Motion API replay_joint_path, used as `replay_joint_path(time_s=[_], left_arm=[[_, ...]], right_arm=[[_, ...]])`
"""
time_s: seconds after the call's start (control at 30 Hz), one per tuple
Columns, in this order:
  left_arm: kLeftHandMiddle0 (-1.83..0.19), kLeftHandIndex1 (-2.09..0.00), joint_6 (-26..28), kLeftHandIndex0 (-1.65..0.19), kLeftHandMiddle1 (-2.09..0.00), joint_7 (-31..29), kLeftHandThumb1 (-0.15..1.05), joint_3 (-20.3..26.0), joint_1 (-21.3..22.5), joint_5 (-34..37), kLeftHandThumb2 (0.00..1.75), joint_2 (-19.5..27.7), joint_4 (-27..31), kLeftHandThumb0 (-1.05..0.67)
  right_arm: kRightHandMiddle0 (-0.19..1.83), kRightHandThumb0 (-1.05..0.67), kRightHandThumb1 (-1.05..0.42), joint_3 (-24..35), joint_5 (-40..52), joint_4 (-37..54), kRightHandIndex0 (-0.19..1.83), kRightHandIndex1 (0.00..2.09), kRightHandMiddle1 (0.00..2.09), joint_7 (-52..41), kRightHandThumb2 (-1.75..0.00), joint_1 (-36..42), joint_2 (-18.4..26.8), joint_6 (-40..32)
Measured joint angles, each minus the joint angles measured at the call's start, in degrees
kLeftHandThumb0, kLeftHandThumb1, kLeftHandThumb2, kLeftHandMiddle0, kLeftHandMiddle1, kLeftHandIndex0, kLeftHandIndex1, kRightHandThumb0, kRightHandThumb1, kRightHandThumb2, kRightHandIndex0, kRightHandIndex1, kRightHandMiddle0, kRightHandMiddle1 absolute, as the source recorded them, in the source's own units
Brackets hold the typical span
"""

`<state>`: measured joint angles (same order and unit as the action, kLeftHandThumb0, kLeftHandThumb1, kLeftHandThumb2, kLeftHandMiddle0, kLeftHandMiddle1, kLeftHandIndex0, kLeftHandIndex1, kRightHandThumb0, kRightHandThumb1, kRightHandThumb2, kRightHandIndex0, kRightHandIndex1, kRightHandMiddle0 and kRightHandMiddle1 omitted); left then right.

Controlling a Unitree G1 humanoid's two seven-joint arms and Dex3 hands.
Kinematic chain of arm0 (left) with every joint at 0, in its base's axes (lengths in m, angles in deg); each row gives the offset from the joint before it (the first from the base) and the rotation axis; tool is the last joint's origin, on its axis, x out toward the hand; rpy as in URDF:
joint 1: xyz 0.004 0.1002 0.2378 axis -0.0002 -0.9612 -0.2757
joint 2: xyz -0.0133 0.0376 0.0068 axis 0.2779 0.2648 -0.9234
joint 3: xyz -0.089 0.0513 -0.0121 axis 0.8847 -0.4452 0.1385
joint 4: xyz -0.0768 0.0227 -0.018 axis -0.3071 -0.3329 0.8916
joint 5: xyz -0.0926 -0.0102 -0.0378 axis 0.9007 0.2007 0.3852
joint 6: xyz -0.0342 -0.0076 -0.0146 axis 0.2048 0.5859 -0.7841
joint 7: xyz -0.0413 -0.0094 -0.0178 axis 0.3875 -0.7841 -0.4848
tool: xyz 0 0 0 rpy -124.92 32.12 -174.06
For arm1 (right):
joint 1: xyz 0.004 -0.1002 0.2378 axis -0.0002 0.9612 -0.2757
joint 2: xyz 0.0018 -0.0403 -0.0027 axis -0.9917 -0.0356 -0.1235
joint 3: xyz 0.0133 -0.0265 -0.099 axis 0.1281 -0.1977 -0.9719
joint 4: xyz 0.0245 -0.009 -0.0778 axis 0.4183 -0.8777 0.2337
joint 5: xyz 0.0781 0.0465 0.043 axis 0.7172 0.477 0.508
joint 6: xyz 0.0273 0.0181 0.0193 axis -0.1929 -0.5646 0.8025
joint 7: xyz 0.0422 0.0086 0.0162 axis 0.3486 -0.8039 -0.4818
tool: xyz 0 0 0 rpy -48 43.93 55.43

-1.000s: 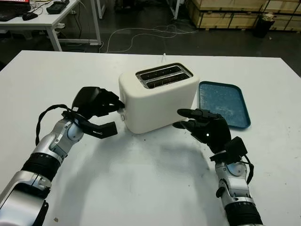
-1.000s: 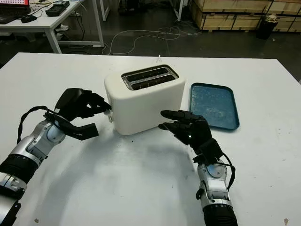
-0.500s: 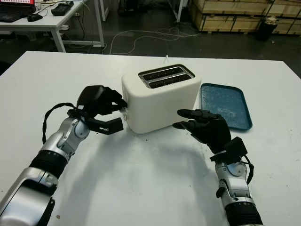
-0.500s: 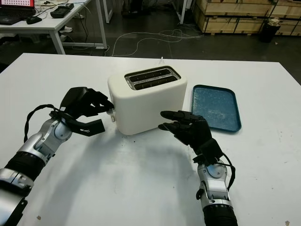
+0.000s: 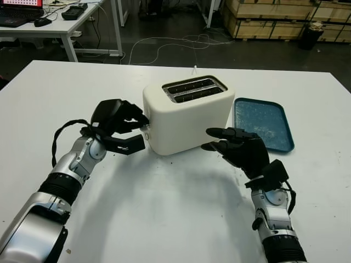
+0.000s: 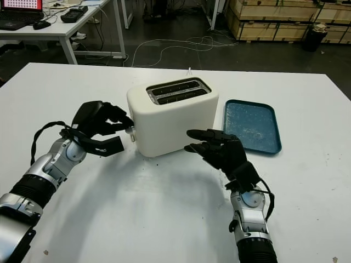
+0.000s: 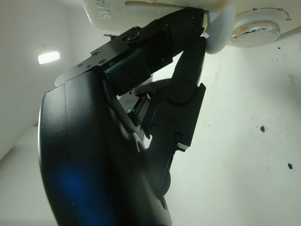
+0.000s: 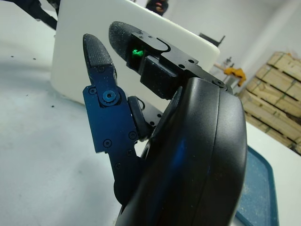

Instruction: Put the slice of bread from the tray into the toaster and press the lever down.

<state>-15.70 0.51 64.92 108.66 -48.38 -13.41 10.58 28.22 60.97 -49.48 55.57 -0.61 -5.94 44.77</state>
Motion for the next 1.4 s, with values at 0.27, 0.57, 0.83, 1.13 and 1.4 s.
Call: replay_joint_path(time_s=[0.27,0.57,0.83,1.13,1.4], left_arm=[[-0.77,-0.02,3.39,-1.02,-0.89,0.17,0.92,-0.12,-2.37,-0.02,0.08,-0.01,5.26,-0.16],[-0.79,-0.09,12.57,-1.14,-1.34,-0.11,0.92,-0.09,-13.43,-0.27,0.11,1.41,26.73,-0.23],[-0.82,-0.1,13.97,-1.13,-1.29,-2.75,0.92,0.67,-14.79,-0.92,0.1,3.12,30.93,-0.21],[-0.93,-0.12,13.95,-1.16,-1.2,-4.28,0.91,1.68,-14.44,-2.96,0.05,3.8,31.6,-0.22],[-0.88,-0.12,13.75,-1.16,-1.23,-4.38,0.91,2.33,-14.31,-3.98,0.02,3.93,31.6,-0.18]], right_arm=[[1.15,-0.44,-0.87,0.05,0.07,0.05,1.27,0.08,0.0,-0.35,0.0,0.0,0.01,0.0],[1.15,-0.45,-0.87,0.08,0.42,0.14,1.27,0.08,0.0,-1.18,0.0,-0.13,0.44,-0.01],[1.15,-0.44,-0.87,-0.02,0.4,0.18,1.28,0.07,0.0,-1.12,0.0,-0.16,0.46,-0.02],[1.16,-0.45,-0.87,-0.09,0.41,0.21,1.28,0.07,0.0,-1.12,0.0,-0.15,0.46,-0.21],[1.16,-0.45,-0.86,-0.43,0.38,0.22,1.28,0.06,0.0,-0.94,0.0,-0.14,0.44,-0.33]])
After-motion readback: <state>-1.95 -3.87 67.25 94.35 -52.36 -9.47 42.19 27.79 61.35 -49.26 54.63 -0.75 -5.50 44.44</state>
